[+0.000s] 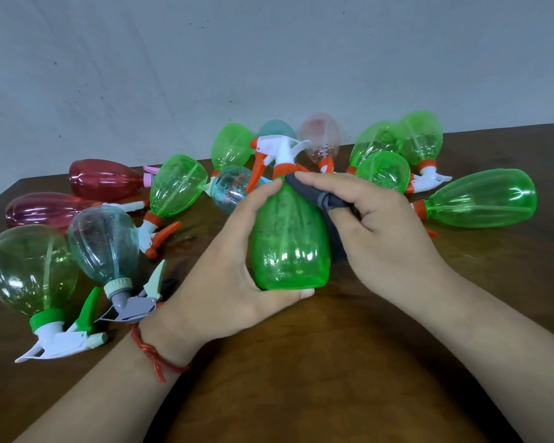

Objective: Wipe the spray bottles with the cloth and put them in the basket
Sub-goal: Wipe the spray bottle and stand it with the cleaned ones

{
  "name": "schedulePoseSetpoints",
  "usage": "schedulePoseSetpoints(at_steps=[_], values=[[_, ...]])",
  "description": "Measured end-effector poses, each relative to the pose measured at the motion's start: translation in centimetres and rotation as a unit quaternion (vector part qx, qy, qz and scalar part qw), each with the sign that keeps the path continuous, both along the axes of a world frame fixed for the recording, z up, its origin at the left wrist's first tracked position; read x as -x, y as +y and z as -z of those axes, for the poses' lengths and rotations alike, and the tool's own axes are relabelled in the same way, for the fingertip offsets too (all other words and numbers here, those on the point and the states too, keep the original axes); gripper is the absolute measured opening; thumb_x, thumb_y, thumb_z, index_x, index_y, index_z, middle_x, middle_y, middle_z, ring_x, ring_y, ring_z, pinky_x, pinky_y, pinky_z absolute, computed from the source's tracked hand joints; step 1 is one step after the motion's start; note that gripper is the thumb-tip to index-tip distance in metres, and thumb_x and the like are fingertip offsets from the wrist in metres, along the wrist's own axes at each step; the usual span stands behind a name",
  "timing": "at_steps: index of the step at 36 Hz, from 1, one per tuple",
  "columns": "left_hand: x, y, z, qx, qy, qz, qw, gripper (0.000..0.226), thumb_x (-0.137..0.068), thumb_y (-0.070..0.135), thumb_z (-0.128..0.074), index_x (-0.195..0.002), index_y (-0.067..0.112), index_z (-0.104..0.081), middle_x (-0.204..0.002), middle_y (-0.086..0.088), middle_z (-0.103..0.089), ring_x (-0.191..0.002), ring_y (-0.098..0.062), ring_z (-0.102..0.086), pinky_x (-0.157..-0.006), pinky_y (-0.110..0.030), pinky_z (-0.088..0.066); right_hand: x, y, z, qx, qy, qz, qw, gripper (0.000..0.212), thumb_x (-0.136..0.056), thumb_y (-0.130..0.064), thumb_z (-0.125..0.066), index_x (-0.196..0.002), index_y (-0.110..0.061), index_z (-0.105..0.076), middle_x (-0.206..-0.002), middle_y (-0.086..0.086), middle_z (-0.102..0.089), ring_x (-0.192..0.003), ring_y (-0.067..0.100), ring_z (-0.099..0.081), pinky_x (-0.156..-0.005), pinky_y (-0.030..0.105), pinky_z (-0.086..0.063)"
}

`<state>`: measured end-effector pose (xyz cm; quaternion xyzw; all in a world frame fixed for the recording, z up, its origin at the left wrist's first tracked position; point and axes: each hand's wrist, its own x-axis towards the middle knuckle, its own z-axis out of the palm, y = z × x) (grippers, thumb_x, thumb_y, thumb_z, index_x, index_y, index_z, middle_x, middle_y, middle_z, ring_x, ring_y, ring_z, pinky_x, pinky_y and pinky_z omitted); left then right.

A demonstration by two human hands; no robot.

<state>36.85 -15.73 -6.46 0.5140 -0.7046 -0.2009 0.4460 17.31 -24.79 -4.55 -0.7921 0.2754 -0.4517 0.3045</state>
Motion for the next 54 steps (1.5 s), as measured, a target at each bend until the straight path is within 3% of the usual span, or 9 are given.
schedulePoseSetpoints(at_steps=[7, 11, 17, 25, 30, 33, 37, 46, 54], values=[[0.0, -0.4, -0.1, 0.014, 0.076, -0.09, 0.993, 0.107, -0.07, 0.024, -0.1, -0.157, 0.031, -0.037, -0.144, 0.026, -0.058, -0.135, 0.002, -0.058, -0.107, -0.013, -0.046, 0.1, 0.4, 0.5, 0.116, 0.053, -0.035, 0.991, 0.065, -0.087, 0.017, -0.048, -0.134, -0.02, -0.073, -0.144, -0.005, -0.064, -0.138, 0.006, -0.056, -0.118, 0.027, -0.042], [-1.2, -0.9, 0.0, 0.006, 0.12, -0.127, 0.985, 0.107, -0.07, 0.035, -0.102, -0.157, 0.033, -0.039, -0.147, 0.011, -0.061, -0.135, -0.01, -0.062, -0.116, -0.041, -0.05, 0.0, 0.9, 0.4, 0.133, 0.078, -0.066, 0.986, 0.061, -0.088, 0.009, -0.044, -0.133, -0.02, -0.074, -0.146, -0.006, -0.063, -0.137, 0.006, -0.057, -0.116, 0.028, -0.045], [-1.5, -1.1, -0.4, 0.004, 0.159, -0.151, 0.976, 0.099, -0.071, 0.032, -0.1, -0.154, 0.029, -0.046, -0.14, 0.012, -0.068, -0.13, -0.009, -0.066, -0.115, -0.044, -0.051, 0.2, 1.2, 0.5, 0.152, 0.104, -0.085, 0.979, 0.057, -0.094, 0.001, -0.039, -0.133, -0.022, -0.074, -0.15, -0.007, -0.06, -0.139, 0.012, -0.056, -0.11, 0.04, -0.053], [-1.1, -0.7, -0.7, 0.005, 0.118, -0.131, 0.984, 0.106, -0.072, 0.015, -0.098, -0.159, 0.026, -0.039, -0.142, 0.016, -0.063, -0.129, -0.002, -0.065, -0.102, -0.017, -0.053, -0.2, 0.7, 1.0, 0.085, 0.04, -0.06, 0.994, 0.066, -0.087, 0.016, -0.046, -0.135, -0.02, -0.072, -0.147, -0.011, -0.061, -0.141, 0.003, -0.052, -0.12, 0.025, -0.039], [-0.5, -0.3, -0.2, 0.002, 0.055, -0.074, 0.996, 0.114, -0.07, 0.024, -0.103, -0.162, 0.027, -0.035, -0.157, 0.008, -0.052, -0.147, -0.019, -0.052, -0.12, -0.046, -0.046, -0.3, 0.2, 0.7, 0.045, 0.01, -0.033, 0.998, 0.062, -0.093, 0.017, -0.048, -0.138, -0.02, -0.07, -0.143, -0.01, -0.065, -0.14, 0.004, -0.054, -0.121, 0.027, -0.039], [0.4, 0.1, -0.4, 0.009, 0.053, -0.041, 0.998, 0.114, -0.07, 0.019, -0.1, -0.162, 0.022, -0.034, -0.158, 0.006, -0.051, -0.147, -0.021, -0.052, -0.12, -0.046, -0.046, -0.2, 0.1, 0.1, -0.025, -0.03, -0.032, 0.999, 0.05, -0.103, 0.008, -0.051, -0.138, -0.023, -0.07, -0.138, -0.016, -0.068, -0.134, -0.003, -0.057, -0.116, 0.02, -0.042], [0.8, 0.4, -0.6, 0.025, 0.071, -0.008, 0.997, 0.115, -0.068, 0.014, -0.099, -0.161, 0.017, -0.03, -0.157, 0.008, -0.049, -0.147, -0.02, -0.051, -0.118, -0.037, -0.047, -0.5, 0.0, -0.5, -0.149, -0.123, -0.058, 0.979, 0.05, -0.101, 0.012, -0.051, -0.133, -0.02, -0.072, -0.13, -0.013, -0.074, -0.128, 0.003, -0.064, -0.115, 0.031, -0.047], [0.3, 0.0, -0.1, 0.015, 0.026, -0.004, 1.0, 0.113, -0.07, 0.01, -0.1, -0.159, 0.013, -0.029, -0.149, 0.002, -0.054, -0.139, -0.02, -0.058, -0.113, -0.029, -0.048, -0.5, 0.2, 0.5, -0.007, -0.027, -0.014, 1.0, 0.05, -0.102, 0.011, -0.052, -0.137, -0.02, -0.071, -0.135, -0.01, -0.069, -0.13, 0.0, -0.06, -0.11, 0.015, -0.042], [0.2, -0.3, 0.2, 0.038, 0.014, -0.059, 0.997, 0.113, -0.071, 0.019, -0.1, -0.161, 0.018, -0.033, -0.153, 0.003, -0.053, -0.142, -0.018, -0.056, -0.117, -0.036, -0.048, -0.2, 0.3, 1.0, 0.099, 0.038, -0.021, 0.994, 0.066, -0.09, 0.021, -0.047, -0.138, -0.018, -0.07, -0.144, -0.004, -0.064, -0.139, 0.009, -0.055, -0.118, 0.031, -0.043]])
